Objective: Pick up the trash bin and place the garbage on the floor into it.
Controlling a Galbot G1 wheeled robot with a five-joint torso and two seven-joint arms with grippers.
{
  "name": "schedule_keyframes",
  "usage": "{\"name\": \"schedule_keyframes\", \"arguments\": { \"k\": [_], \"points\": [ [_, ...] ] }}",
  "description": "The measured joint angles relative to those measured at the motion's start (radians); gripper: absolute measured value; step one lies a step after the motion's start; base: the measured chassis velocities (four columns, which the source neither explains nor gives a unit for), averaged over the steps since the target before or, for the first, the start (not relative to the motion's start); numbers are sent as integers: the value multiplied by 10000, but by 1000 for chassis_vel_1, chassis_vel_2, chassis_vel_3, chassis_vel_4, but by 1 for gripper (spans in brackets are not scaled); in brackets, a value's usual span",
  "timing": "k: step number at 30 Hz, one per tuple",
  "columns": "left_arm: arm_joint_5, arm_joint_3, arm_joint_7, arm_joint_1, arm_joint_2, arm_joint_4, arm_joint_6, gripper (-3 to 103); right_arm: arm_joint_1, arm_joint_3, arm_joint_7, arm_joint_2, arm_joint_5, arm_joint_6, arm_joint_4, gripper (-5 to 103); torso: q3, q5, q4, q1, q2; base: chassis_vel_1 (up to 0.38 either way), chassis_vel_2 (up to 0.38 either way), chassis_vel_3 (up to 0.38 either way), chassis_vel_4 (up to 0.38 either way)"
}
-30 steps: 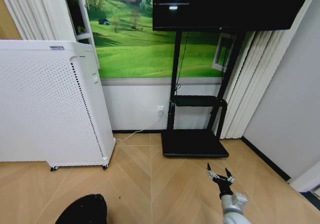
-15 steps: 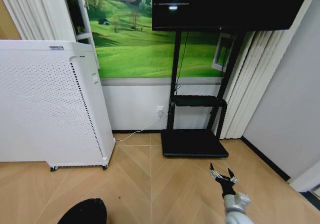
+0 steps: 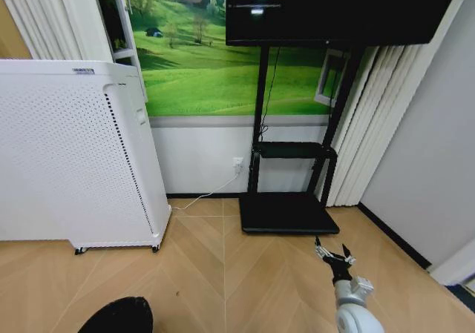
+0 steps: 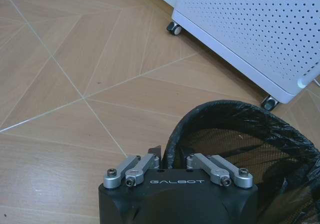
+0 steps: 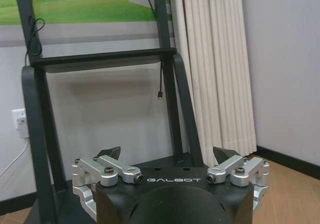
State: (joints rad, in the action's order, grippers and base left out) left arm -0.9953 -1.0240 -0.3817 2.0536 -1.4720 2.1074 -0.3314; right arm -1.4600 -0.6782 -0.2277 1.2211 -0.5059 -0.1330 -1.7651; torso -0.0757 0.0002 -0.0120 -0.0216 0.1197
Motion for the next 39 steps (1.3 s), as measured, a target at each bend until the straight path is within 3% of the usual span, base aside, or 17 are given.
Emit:
{"name": "schedule_keyframes", "arguments": {
  "k": [7,8,11,14,15,19,22,23,24,25,26,28,33,39],
  "points": [
    [-23,-217,314,-223,181,-223,-237,47,-13,-231,51,-151,-129,-95,175,100,0,-2,-1,0,0,0,0,0,0],
    [-23,-217,314,-223,181,-223,-237,47,-13,-231,51,-151,-129,-95,175,100,0,-2,-1,0,0,0,0,0,0],
    [-165,-180,350,-236,195,-144,-425,64,-66,-191,65,-63,-73,-110,101,100,0,-2,-1,0,0,0,0,0,0],
    [-211,-187,496,-136,190,-41,-470,69,-44,-185,67,-77,-56,-109,79,100,0,-3,-2,0,0,0,0,0,0],
    [-208,-214,666,-31,180,42,-477,80,-11,-185,67,-100,-55,-100,52,100,0,-3,-1,0,0,0,0,0,0],
    [24,-310,1207,167,146,245,-443,85,18,-185,67,-141,-57,-53,-3,100,0,-3,2,-1,0,0,0,0,0],
    [1634,-626,3153,443,115,701,215,98,-44,-154,68,-177,-63,63,-204,100,0,-2,0,0,0,0,0,0,0],
    [1634,-626,3153,443,115,701,215,98,-44,-154,68,-177,-63,63,-204,100,0,-2,0,0,0,0,0,0,0],
    [2485,-806,4107,445,145,829,726,100,-115,-101,74,-168,-42,80,-321,100,0,-2,1,0,0,0,0,0,0],
    [3046,-941,4602,405,190,932,988,100,-168,-72,103,-154,-13,94,-405,100,0,-2,1,0,0,0,0,0,0],
    [3046,-941,4602,405,190,932,988,100,-168,-72,103,-154,-13,94,-405,100,0,-2,1,0,0,0,0,0,0],
    [4043,-1100,5328,211,338,1179,1406,100,-290,-7,191,-111,71,153,-610,100,0,-1,-1,0,0,0,0,0,0],
    [4979,-852,5330,-427,639,1616,1651,100,-493,0,319,-40,310,257,-1068,100,0,-3,1,0,0,0,0,0,0],
    [6055,2,4525,-1360,1318,2095,1825,100,-1219,-159,759,-157,408,867,-2438,100,0,-4,-3,-1,0,0,0,0,0]
  ]
}}
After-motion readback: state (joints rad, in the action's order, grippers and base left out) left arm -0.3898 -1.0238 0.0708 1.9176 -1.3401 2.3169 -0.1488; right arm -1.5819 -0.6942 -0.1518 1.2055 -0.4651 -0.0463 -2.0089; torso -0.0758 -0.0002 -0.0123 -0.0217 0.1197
